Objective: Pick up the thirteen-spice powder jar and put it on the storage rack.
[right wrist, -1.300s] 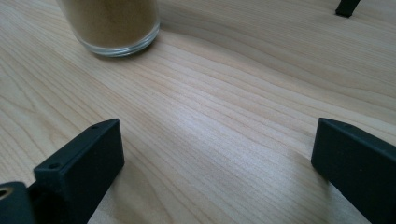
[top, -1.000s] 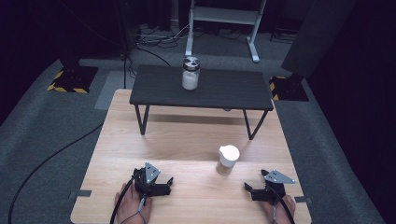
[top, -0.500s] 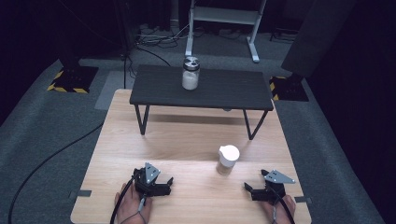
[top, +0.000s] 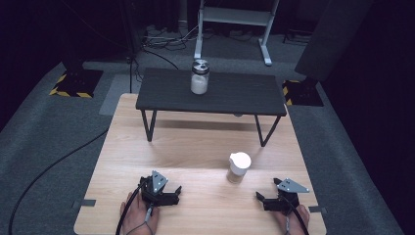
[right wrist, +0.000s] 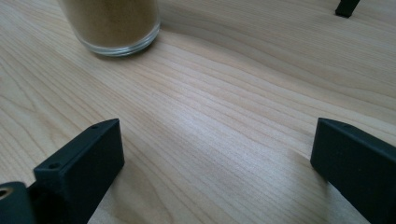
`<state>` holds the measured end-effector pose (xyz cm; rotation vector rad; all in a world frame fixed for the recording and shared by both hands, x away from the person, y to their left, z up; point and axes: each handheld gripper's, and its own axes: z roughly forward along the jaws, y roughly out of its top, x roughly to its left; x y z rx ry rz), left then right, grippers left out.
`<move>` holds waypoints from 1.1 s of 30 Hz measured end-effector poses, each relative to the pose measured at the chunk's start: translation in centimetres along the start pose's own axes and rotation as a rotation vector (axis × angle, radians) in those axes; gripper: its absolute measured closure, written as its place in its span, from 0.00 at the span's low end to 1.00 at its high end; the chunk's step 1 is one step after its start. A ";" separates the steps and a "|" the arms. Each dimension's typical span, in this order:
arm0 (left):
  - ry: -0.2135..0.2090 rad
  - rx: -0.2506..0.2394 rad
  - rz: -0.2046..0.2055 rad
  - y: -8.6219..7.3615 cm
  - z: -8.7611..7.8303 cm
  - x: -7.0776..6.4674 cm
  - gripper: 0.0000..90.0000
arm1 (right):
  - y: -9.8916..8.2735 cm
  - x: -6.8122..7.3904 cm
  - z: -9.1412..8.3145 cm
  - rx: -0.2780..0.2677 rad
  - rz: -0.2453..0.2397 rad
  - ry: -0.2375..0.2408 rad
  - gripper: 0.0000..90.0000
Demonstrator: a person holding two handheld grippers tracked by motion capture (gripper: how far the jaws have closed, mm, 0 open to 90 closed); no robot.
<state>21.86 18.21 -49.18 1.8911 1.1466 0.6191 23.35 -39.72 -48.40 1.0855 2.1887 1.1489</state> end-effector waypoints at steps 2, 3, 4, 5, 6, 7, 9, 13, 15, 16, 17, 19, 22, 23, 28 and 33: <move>0.000 0.000 0.000 0.0 0.0 0.0 0.00 | 0.0 0.0 0.0 0.000 0.000 0.000 0.02; 0.000 0.000 0.000 0.0 0.0 0.0 0.00 | 0.0 0.0 0.0 0.000 0.001 0.001 0.02; 0.000 0.000 0.000 0.0 0.0 0.0 0.00 | 0.0 0.0 0.0 0.000 0.001 0.001 0.02; 0.000 0.000 0.000 0.0 0.0 0.0 0.00 | 0.0 0.0 0.0 0.001 0.001 0.001 0.02; 0.000 0.000 0.000 0.0 0.0 0.0 0.00 | 0.0 0.0 0.0 0.001 0.001 0.001 0.02; 0.000 0.000 -0.001 0.0 0.0 0.0 0.00 | 0.0 0.0 0.0 0.001 0.001 0.001 0.02; 0.000 0.000 0.000 0.0 0.0 0.0 0.00 | 0.0 0.0 0.0 0.001 0.002 0.001 0.02; 0.000 0.000 0.000 0.0 0.0 0.0 0.00 | 0.0 -0.2 0.0 0.002 0.000 0.006 0.02; 0.000 0.000 0.000 0.0 0.0 0.0 0.00 | 0.0 -0.2 -0.1 0.003 -0.001 0.007 0.02; 0.000 0.000 0.000 0.0 0.0 0.0 0.00 | 0.1 -0.2 -0.1 0.007 -0.001 0.007 0.02; 0.000 0.000 0.001 0.0 0.0 0.0 0.00 | 0.1 -0.2 -0.1 0.008 0.001 0.010 0.02; 0.000 0.000 0.000 0.0 0.0 0.0 0.00 | 0.1 -0.3 -0.3 -0.005 0.003 0.015 0.02; 0.000 0.000 0.000 0.0 0.0 0.0 0.00 | 0.0 -0.4 -0.9 -0.044 0.010 0.015 0.02; 0.000 0.000 0.000 0.0 0.0 0.0 0.00 | -0.1 -0.4 -1.1 -0.064 0.008 0.015 0.02; 0.000 0.000 0.000 0.0 0.0 0.0 0.00 | -0.4 0.0 -2.0 -0.178 -0.004 0.012 0.01; 0.000 0.000 0.000 0.0 0.0 0.0 0.00 | -0.3 0.6 -2.9 -0.276 -0.034 0.000 0.01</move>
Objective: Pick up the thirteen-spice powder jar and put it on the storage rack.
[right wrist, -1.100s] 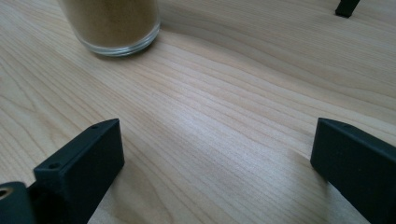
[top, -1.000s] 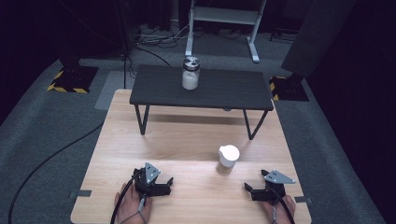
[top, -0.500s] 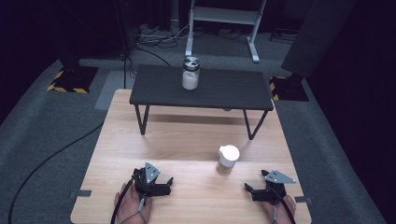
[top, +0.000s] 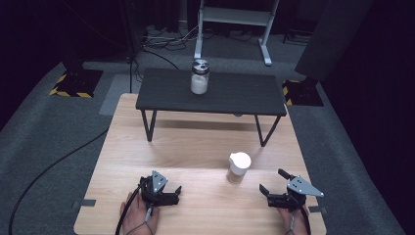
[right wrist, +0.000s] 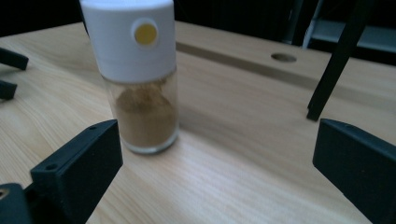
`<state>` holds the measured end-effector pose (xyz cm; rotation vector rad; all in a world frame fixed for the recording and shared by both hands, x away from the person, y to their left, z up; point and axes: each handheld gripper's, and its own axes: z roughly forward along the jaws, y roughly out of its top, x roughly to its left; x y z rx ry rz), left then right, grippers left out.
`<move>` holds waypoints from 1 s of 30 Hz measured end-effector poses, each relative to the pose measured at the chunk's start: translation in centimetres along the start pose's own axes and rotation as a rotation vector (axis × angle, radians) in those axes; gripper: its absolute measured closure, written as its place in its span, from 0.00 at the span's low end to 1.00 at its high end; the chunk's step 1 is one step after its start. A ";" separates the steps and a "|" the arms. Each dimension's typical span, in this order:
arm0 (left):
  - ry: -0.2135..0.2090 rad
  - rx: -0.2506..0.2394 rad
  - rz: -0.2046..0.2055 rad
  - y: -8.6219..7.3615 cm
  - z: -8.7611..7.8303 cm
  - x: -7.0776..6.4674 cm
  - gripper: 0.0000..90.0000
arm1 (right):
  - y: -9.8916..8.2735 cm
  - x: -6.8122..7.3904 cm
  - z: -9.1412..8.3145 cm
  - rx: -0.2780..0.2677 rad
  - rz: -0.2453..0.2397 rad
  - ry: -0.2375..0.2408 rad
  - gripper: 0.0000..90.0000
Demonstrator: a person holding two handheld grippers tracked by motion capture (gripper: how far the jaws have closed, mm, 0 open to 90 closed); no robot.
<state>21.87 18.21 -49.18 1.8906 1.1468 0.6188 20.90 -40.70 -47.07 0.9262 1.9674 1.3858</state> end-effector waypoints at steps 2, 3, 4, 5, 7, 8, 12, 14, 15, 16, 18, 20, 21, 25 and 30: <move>0.000 0.000 0.001 0.0 0.0 0.0 0.00 | 0.2 0.3 -0.3 -0.033 -0.013 -0.007 0.01; 0.000 0.000 0.000 0.0 0.0 0.0 0.00 | 0.3 0.5 -0.5 -0.051 -0.017 -0.008 0.01; 0.000 0.000 0.000 0.0 0.0 0.0 0.00 | 0.3 0.6 -0.6 -0.072 -0.023 -0.008 0.01; 0.000 0.000 0.001 0.0 0.0 0.0 0.00 | 0.4 0.8 -0.7 -0.085 -0.032 -0.012 0.01; 0.000 0.000 0.000 0.0 0.0 0.0 0.00 | 0.6 1.1 -1.0 -0.105 -0.050 -0.024 0.01; 0.000 0.000 0.000 0.0 0.0 0.0 0.00 | 0.8 1.3 -1.0 -0.111 -0.054 -0.032 0.00; 0.000 0.000 0.000 0.0 0.0 0.0 0.00 | 1.1 1.4 -1.1 -0.115 -0.011 -0.034 0.00; 0.000 0.000 0.001 0.0 0.0 0.0 0.00 | 1.3 1.3 -1.1 -0.106 0.018 -0.035 0.00; 0.000 0.000 0.000 0.0 0.0 0.0 0.00 | 1.3 1.3 -1.1 -0.108 0.027 -0.036 0.00; 0.000 0.001 0.001 0.0 0.0 0.0 0.00 | 1.4 1.4 -1.1 -0.109 0.035 -0.038 0.00; 0.000 0.000 0.001 0.0 0.0 0.0 0.00 | 1.4 1.5 -1.2 -0.114 0.050 -0.041 0.01; 0.005 0.000 -0.004 0.0 0.0 -0.1 0.00 | 1.4 1.6 -1.1 -0.117 0.071 -0.045 0.01; 0.005 0.000 -0.004 0.0 0.0 -0.1 0.00 | 1.4 1.7 -1.0 -0.119 0.081 -0.051 0.01; 0.005 0.000 -0.004 0.0 0.0 -0.1 0.00 | 1.4 2.4 -0.5 -0.129 0.093 -0.076 0.00; 0.005 0.000 -0.004 0.0 0.0 -0.1 0.00 | 1.8 3.2 0.3 -0.123 0.096 -0.074 0.00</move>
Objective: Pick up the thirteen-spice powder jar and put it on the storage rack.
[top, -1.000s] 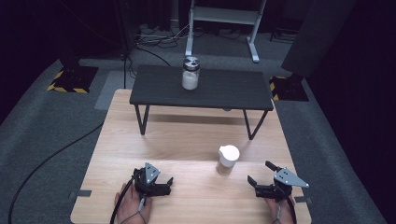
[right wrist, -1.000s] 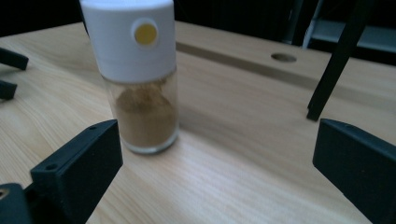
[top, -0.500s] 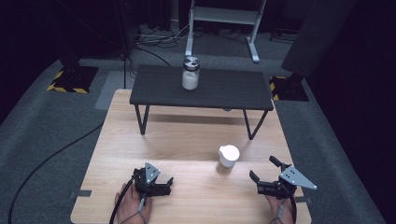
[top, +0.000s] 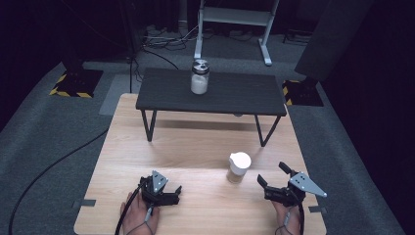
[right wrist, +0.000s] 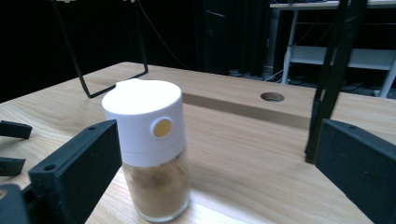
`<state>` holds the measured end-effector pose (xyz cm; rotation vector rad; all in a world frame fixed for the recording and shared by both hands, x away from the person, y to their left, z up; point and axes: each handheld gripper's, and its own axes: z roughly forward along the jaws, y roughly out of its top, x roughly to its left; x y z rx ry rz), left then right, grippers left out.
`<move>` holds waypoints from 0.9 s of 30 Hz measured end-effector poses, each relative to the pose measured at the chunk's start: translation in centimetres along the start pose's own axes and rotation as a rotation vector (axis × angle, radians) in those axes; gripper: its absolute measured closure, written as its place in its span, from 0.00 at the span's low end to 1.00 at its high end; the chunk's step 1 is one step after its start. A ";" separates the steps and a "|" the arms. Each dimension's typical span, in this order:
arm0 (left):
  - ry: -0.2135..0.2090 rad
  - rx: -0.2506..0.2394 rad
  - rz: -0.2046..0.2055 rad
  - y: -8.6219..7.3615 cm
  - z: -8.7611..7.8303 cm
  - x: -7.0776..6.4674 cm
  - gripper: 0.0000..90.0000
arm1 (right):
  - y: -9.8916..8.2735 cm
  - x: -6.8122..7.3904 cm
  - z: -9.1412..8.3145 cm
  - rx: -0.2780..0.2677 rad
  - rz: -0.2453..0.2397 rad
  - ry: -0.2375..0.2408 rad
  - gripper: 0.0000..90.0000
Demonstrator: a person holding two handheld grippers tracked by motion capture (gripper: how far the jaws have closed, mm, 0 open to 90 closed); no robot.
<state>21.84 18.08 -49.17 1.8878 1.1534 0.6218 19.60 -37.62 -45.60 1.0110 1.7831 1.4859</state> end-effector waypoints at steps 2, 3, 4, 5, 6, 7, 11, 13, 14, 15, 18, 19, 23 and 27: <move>0.000 0.000 0.000 0.0 0.0 0.0 0.00 | 0.2 0.5 0.5 0.000 -0.006 0.007 0.00; 0.000 0.000 0.000 0.0 0.0 0.0 0.00 | 0.4 0.8 1.0 -0.003 -0.011 0.010 0.01; 0.000 0.000 0.000 0.0 0.0 0.0 0.00 | 0.4 1.1 1.2 -0.005 -0.013 0.011 0.01; 0.000 0.000 0.000 0.0 0.0 0.0 0.00 | 0.5 1.4 1.6 -0.010 -0.016 0.015 0.01; 0.000 0.000 0.000 0.0 0.0 0.0 0.00 | 0.6 1.7 2.0 -0.010 -0.017 0.020 0.01; 0.000 0.000 0.000 0.0 0.0 0.0 0.00 | 0.8 2.1 2.4 -0.009 -0.015 0.025 0.01; 0.000 0.000 0.000 0.0 0.0 0.0 0.00 | 1.2 3.2 3.7 -0.017 -0.018 0.039 0.01; 0.000 0.000 0.000 0.0 0.0 0.0 0.00 | 1.3 3.6 4.2 -0.021 -0.027 0.045 0.01; 0.000 0.000 0.000 0.0 0.0 0.0 0.00 | 1.5 3.8 4.5 -0.019 -0.022 0.051 0.01; 0.000 0.000 0.000 0.0 0.0 0.0 0.00 | 1.6 3.9 4.8 -0.019 -0.023 0.052 0.01; 0.000 0.000 0.000 0.0 0.0 0.0 0.00 | 1.9 4.4 5.4 -0.023 -0.031 0.050 0.01; 0.000 0.000 0.000 0.0 0.0 0.0 0.00 | 1.9 4.4 5.6 -0.022 -0.030 0.047 0.01; 0.000 0.000 0.000 0.0 0.0 0.0 0.00 | 1.8 4.5 6.1 0.000 -0.034 0.029 0.00; 0.000 0.000 0.000 0.0 0.0 0.0 0.00 | 1.4 4.3 6.6 0.012 -0.034 0.024 0.00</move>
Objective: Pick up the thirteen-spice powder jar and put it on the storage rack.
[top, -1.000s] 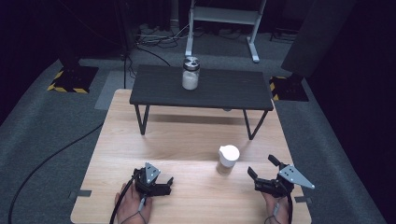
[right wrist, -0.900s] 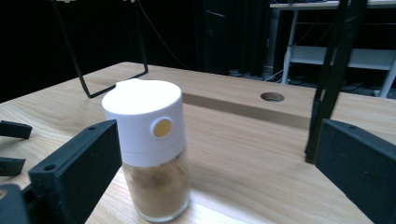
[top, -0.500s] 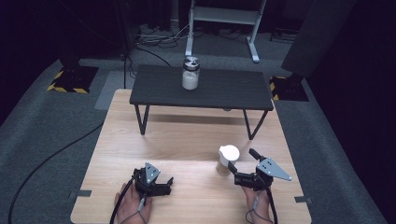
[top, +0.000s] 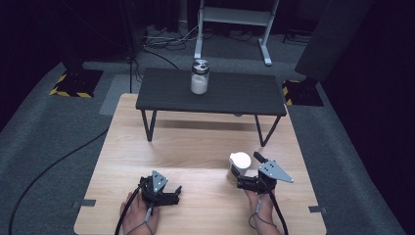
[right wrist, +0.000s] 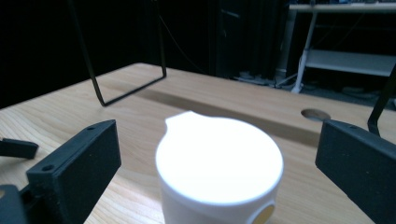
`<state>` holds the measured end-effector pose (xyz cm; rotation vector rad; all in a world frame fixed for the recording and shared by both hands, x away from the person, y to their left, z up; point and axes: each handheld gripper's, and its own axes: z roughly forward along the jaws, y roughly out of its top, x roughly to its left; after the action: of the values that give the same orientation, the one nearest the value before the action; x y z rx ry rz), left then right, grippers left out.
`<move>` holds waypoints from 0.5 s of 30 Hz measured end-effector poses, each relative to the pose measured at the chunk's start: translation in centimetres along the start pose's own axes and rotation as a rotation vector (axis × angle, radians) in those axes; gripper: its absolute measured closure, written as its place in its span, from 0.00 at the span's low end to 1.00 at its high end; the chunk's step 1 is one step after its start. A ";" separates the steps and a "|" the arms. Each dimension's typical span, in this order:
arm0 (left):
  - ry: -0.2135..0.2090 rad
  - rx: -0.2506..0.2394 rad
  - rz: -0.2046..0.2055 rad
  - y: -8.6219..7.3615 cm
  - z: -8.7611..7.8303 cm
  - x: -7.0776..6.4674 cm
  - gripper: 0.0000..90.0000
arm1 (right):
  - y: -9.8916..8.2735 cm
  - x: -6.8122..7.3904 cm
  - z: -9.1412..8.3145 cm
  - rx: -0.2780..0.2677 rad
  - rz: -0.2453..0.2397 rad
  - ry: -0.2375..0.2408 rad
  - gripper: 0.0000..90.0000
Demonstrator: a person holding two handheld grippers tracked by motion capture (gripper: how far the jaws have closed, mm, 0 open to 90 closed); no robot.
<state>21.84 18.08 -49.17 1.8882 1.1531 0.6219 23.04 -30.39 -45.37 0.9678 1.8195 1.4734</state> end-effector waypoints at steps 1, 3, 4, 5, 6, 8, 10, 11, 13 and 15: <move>0.000 0.000 0.000 0.0 0.0 0.0 0.00 | 0.0 0.0 0.2 0.011 0.001 -0.002 0.00; 0.000 0.000 0.000 0.0 0.0 0.0 0.00 | -0.2 0.0 0.5 0.028 0.006 -0.001 0.00; 0.000 0.000 0.000 0.0 0.0 0.0 0.00 | -0.4 0.1 0.7 0.037 0.001 -0.003 0.00; 0.000 0.000 0.000 0.0 0.0 0.0 0.00 | -0.5 0.0 1.0 0.049 0.000 0.004 0.01; 0.000 0.000 0.000 0.0 0.0 0.0 0.00 | -0.7 0.1 1.1 0.061 0.006 0.001 0.01; 0.000 0.000 0.000 0.0 0.0 0.0 0.00 | -1.1 0.1 1.3 0.061 0.016 -0.001 0.03; 0.000 0.000 0.000 0.0 0.0 0.0 0.00 | -1.3 0.0 1.5 0.078 0.029 0.000 0.04; 0.000 0.000 0.000 0.0 0.0 0.0 0.00 | -1.2 0.1 1.7 0.094 0.037 -0.003 0.04; 0.000 0.000 0.000 0.0 0.0 0.0 0.00 | -1.2 -0.1 2.0 0.120 0.052 0.004 0.07; 0.000 0.000 0.000 0.0 0.0 0.0 0.00 | -1.1 -0.1 2.2 0.146 0.049 0.000 0.08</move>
<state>21.84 18.08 -49.17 1.8880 1.1531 0.6220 24.67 -29.41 -46.95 1.0899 1.9377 1.3851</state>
